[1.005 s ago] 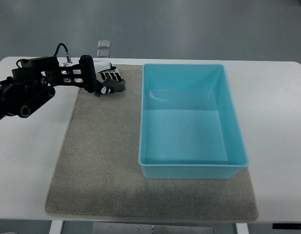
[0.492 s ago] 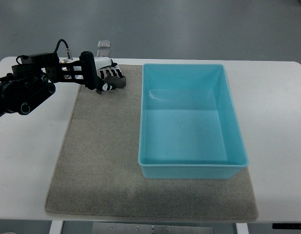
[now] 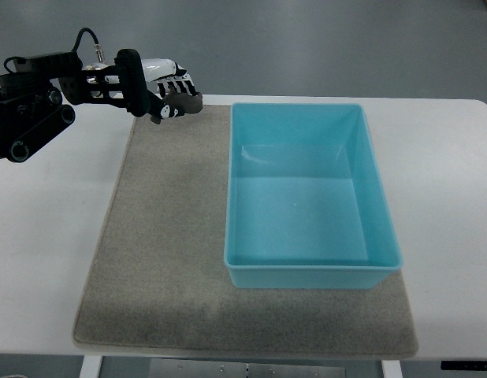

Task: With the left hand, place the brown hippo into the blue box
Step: 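Lift the brown hippo off the mat with the left hand, then carry the hippo over the blue box with the left hand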

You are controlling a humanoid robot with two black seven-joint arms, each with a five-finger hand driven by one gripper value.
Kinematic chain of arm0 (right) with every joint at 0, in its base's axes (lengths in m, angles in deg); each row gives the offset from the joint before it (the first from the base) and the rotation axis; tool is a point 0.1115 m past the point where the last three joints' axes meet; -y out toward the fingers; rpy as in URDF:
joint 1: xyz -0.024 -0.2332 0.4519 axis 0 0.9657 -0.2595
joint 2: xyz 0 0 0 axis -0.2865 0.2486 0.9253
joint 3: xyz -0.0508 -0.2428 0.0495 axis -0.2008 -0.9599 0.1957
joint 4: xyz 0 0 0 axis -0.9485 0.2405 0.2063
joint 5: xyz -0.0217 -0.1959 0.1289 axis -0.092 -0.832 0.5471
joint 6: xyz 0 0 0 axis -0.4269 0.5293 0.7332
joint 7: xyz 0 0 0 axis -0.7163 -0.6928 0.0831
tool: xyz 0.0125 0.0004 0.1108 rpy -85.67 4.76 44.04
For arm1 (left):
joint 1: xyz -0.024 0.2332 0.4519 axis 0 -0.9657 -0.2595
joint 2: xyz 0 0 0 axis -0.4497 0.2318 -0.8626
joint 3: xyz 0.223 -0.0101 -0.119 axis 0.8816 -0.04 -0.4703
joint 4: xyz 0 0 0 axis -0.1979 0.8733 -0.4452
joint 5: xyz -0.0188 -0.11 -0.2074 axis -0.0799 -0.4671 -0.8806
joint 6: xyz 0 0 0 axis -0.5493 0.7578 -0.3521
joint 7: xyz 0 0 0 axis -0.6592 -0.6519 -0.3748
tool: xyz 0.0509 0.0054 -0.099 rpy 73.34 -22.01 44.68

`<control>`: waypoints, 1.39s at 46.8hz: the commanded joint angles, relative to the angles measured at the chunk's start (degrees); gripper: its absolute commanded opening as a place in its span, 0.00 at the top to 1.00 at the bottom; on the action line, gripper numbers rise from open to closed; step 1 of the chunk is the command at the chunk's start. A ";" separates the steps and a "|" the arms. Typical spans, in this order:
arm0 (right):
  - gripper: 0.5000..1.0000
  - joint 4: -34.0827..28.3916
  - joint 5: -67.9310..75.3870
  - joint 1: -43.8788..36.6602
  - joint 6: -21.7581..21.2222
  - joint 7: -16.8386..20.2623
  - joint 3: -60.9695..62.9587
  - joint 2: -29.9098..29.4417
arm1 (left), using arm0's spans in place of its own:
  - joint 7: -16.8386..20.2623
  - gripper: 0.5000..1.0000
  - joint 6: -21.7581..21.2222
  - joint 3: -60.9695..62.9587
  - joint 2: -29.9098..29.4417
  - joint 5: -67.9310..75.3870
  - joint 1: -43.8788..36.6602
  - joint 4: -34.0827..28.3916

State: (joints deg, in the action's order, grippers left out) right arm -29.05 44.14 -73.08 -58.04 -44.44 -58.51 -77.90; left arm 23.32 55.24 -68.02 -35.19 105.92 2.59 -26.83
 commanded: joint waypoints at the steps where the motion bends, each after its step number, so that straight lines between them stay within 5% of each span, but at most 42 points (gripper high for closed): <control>1: 0.13 0.00 0.02 0.00 0.00 -0.01 0.00 0.00 | 0.01 1.00 0.21 0.30 -1.65 -0.08 1.19 3.24; 14: 0.13 0.00 0.02 0.00 0.00 -0.01 0.00 0.00 | -0.08 1.00 6.97 -0.14 -5.69 -1.67 5.41 12.83; 34: 0.13 0.00 0.02 0.00 0.00 0.08 0.00 0.00 | -1.75 1.00 7.15 0.38 -5.79 -1.58 5.41 26.63; 65: 0.13 0.00 0.02 0.00 0.00 0.08 0.00 0.00 | -3.68 1.00 2.76 1.97 5.82 -0.44 -1.18 24.26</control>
State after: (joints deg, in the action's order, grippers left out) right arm -29.05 44.16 -73.08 -58.04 -44.41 -58.51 -77.90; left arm 19.82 58.53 -66.10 -30.19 105.48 2.22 -2.09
